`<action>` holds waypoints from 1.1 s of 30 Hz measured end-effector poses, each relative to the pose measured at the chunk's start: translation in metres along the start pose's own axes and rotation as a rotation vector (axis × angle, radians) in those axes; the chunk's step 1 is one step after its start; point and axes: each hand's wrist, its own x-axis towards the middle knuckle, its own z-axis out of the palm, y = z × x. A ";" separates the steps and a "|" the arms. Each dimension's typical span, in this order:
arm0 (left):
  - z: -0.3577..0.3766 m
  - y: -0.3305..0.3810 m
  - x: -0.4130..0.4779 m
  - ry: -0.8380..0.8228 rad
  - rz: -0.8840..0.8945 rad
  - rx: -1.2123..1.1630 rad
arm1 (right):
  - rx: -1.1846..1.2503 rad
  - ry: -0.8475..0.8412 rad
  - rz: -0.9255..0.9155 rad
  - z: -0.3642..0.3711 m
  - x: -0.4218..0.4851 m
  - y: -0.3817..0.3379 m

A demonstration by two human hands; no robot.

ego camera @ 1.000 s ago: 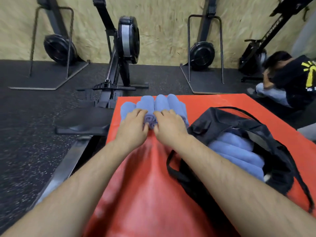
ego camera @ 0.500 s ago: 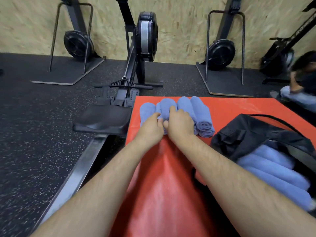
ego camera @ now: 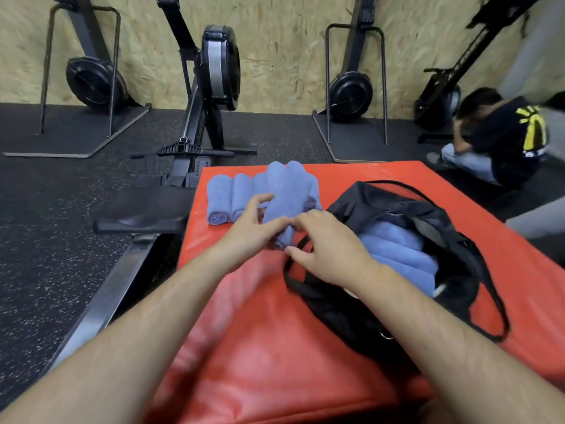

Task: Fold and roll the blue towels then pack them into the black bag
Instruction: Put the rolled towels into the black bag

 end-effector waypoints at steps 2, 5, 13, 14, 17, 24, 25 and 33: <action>0.007 0.004 -0.014 -0.083 0.068 0.094 | -0.115 0.081 -0.078 -0.015 -0.021 0.017; 0.026 0.012 -0.032 -0.234 0.195 0.169 | -0.187 0.037 -0.112 -0.037 -0.044 0.039; 0.090 0.009 -0.035 -0.451 0.413 0.465 | 0.017 -0.237 0.230 -0.072 -0.102 0.101; 0.099 0.008 -0.033 -0.465 0.417 0.505 | 0.049 -0.256 0.261 -0.074 -0.109 0.109; 0.125 0.004 -0.027 -0.516 0.355 0.660 | 0.072 -0.352 0.346 -0.073 -0.127 0.127; 0.144 -0.016 -0.025 -0.611 0.282 0.905 | -0.054 -0.461 0.309 -0.049 -0.142 0.138; 0.143 -0.018 -0.025 -0.616 0.285 0.937 | -0.077 -0.457 0.297 -0.047 -0.142 0.139; 0.142 -0.007 -0.024 -0.584 0.366 1.092 | -0.178 -0.376 0.251 -0.036 -0.144 0.143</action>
